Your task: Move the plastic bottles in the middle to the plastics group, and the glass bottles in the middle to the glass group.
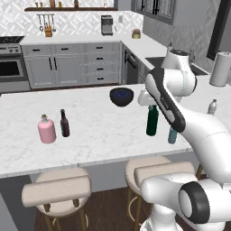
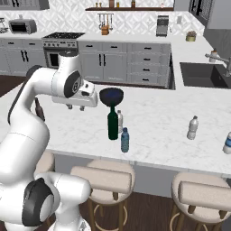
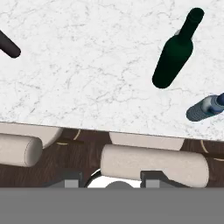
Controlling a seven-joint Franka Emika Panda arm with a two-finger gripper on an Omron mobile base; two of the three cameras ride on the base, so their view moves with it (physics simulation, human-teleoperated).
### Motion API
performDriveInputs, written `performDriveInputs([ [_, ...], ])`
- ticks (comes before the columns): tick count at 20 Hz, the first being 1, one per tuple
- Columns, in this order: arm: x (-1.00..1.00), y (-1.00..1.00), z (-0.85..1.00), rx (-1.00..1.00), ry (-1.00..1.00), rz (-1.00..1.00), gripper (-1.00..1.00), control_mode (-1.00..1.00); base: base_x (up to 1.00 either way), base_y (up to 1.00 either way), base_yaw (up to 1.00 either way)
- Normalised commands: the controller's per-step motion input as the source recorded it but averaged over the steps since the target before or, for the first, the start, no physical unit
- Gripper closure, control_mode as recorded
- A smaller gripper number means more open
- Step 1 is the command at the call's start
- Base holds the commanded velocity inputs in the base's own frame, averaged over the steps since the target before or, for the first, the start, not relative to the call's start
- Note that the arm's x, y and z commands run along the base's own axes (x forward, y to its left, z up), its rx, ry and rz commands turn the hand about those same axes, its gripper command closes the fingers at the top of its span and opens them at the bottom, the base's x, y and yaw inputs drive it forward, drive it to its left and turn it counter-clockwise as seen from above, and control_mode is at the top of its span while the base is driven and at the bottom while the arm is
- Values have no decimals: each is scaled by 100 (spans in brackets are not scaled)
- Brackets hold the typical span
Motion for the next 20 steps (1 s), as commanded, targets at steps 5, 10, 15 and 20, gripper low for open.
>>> performDriveInputs([
  [5,0,0,0,0,0,0,-100,-100,0,0,0],
  [10,-31,-29,0,0,1,-17,-100,-100,0,0,0],
  [15,-12,-81,1,0,0,-21,-100,-100,0,0,0],
  [20,3,-79,0,-6,0,-16,-100,-100,0,0,0],
])
